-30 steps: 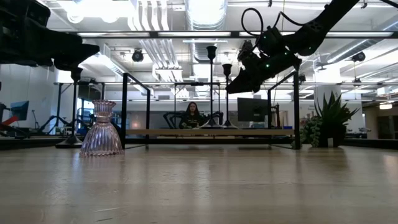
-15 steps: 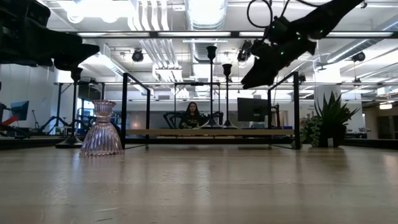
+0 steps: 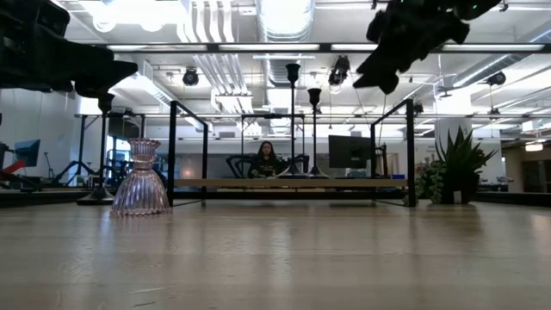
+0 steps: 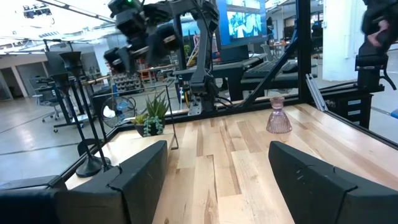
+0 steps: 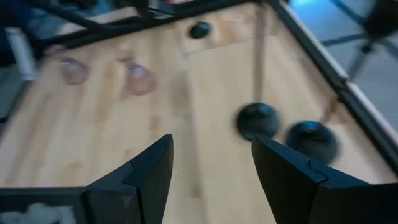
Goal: Pick & Place candle stick holders
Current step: Put the black candle holder on the shelf
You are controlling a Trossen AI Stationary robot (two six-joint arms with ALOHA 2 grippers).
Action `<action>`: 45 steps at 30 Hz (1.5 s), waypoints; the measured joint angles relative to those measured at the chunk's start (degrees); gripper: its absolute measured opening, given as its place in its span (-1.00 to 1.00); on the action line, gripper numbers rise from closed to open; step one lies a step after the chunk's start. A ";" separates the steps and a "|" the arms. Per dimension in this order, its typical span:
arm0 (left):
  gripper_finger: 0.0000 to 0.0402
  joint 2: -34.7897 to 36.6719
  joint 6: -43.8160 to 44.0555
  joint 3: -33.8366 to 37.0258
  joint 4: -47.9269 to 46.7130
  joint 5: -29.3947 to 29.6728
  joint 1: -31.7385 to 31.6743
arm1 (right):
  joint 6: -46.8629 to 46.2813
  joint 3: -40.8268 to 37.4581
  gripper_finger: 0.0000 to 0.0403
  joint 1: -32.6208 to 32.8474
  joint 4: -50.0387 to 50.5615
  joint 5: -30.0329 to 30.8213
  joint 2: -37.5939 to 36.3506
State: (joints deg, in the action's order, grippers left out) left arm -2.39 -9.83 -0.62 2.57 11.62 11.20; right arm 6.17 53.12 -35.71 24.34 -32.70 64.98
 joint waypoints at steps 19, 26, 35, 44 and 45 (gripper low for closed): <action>0.42 0.02 1.00 -1.65 10.88 15.09 0.00 | -4.74 -2.20 -0.22 17.01 10.83 -1.87 -7.51; 0.42 -0.22 -1.98 -7.02 5.86 32.95 -0.02 | -6.32 -6.14 -0.31 17.36 9.22 -1.76 -7.51; 0.42 -1.89 7.68 -21.22 -19.33 31.96 0.02 | -6.23 -9.78 -0.42 17.34 9.16 -1.69 -7.49; 0.42 -8.07 25.49 -28.73 -41.02 35.07 0.03 | -6.34 -10.62 -0.51 17.32 6.14 -1.65 -7.49; 0.42 -8.74 26.08 -28.75 -41.08 35.43 0.03 | -6.34 -10.62 -0.52 17.32 5.75 -1.65 -7.49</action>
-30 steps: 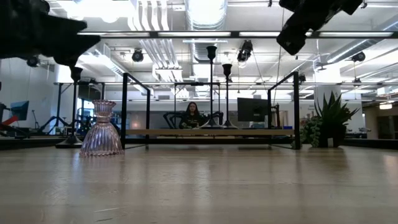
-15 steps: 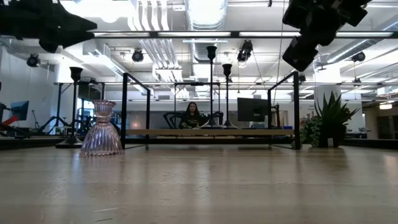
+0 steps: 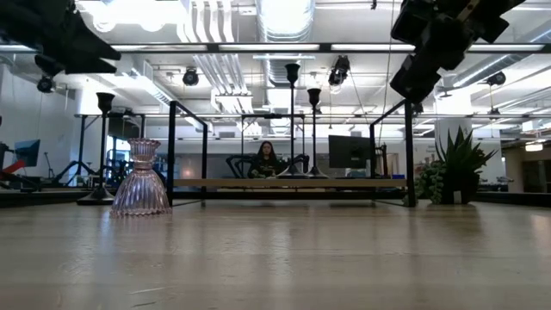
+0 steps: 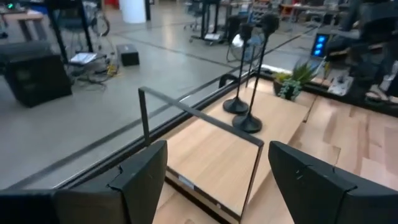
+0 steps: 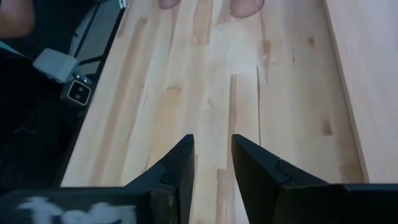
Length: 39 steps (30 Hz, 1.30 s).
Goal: Pick & Place candle stick holders
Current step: Put the black candle holder on the shelf
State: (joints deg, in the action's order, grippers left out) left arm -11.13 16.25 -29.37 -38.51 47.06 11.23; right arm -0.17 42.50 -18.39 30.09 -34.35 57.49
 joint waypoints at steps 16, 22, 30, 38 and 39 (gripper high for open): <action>0.42 -15.26 22.98 0.67 4.63 -8.03 0.17 | 0.33 -0.61 -0.60 0.00 -1.51 0.00 0.00; 0.41 -22.48 33.69 0.41 1.38 -5.31 0.17 | 0.41 -0.71 -0.56 0.02 0.53 -0.22 -0.76; 0.27 -27.59 49.65 -2.67 -12.48 -2.61 0.17 | 0.57 -1.13 -0.63 0.02 3.76 -0.22 -3.73; 0.12 -30.56 60.62 -5.11 -23.26 -6.51 0.17 | 0.65 -1.81 -0.69 0.00 3.82 -0.20 -5.70; 0.10 -30.86 62.53 -5.27 -24.84 -6.55 0.17 | 0.74 -1.81 -0.69 0.00 3.73 -0.20 -5.70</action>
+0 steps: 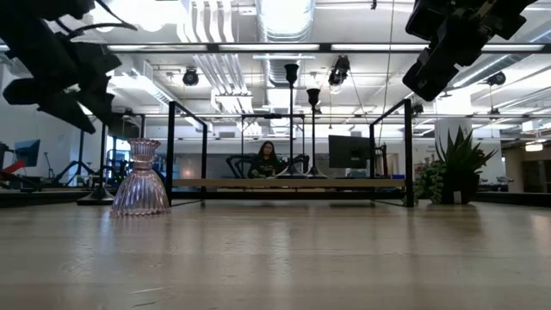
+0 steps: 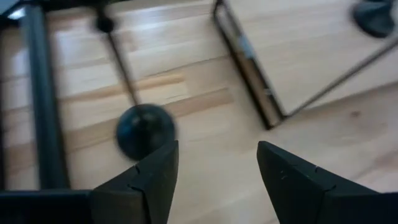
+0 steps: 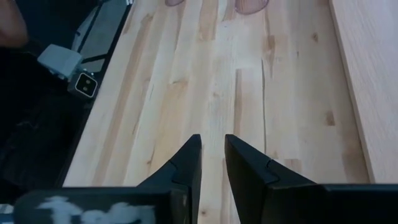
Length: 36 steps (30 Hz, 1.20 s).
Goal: Pick & Place candle stick holders
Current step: Put the black candle holder on the shelf
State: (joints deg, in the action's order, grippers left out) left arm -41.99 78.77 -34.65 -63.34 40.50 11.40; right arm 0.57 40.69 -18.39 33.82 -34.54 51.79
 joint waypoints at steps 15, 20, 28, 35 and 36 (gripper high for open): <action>0.06 -3.01 11.29 3.54 -5.67 11.22 -0.16 | 1.30 0.00 -0.64 0.00 -0.67 0.11 0.13; 0.06 -3.62 13.22 5.90 -4.11 15.77 -0.17 | 1.52 0.00 -0.69 0.00 -2.89 0.16 0.13; 0.06 -3.66 13.44 9.67 1.25 22.62 -0.84 | 2.02 0.00 -0.70 -0.04 -3.21 0.15 0.13; 0.01 -3.66 12.53 12.46 3.17 27.27 -2.54 | 2.68 0.00 -0.71 -0.04 -3.28 0.15 0.13; -0.02 -3.66 12.41 12.84 3.54 27.88 -2.56 | 2.84 0.00 -0.72 -0.02 -3.33 0.15 0.13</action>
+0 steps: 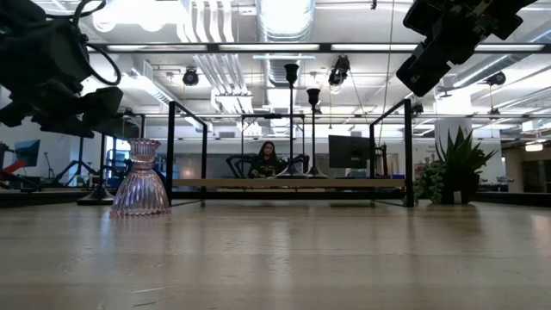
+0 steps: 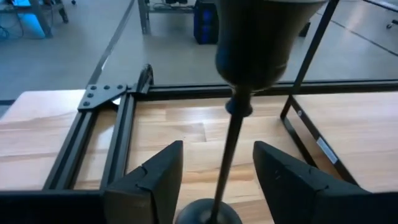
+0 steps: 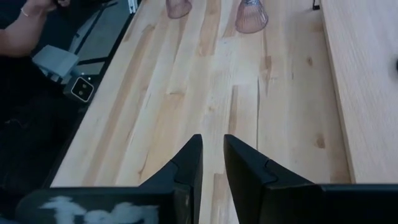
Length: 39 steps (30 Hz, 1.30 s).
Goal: Pick & Place candle stick holders
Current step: Put the black candle holder on the shelf
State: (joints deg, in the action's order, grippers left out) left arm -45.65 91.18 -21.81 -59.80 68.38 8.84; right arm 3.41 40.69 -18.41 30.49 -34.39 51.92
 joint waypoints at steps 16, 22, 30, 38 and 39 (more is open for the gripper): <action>-0.92 0.15 -1.53 6.23 5.80 6.28 -0.02 | 1.31 0.00 -0.73 0.02 -0.92 0.00 0.00; -0.92 0.57 -11.29 0.11 6.00 5.30 0.00 | 1.75 -0.09 -0.73 0.02 -1.26 0.00 0.02; -0.92 0.96 -43.26 -19.01 6.27 5.22 0.00 | 1.71 -0.39 -0.73 0.02 -1.30 -0.02 0.02; -0.92 0.96 -76.85 -38.82 18.31 5.19 0.00 | 2.18 -0.44 -0.76 0.02 -1.42 -0.02 0.02; -0.92 0.96 -82.88 -39.63 22.88 2.50 -0.03 | 2.58 -0.44 -0.76 0.02 -1.66 -0.02 0.02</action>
State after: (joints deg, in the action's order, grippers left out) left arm -44.69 8.30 -61.45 -36.92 70.88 8.81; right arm 6.00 40.25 -18.39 28.82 -34.41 51.94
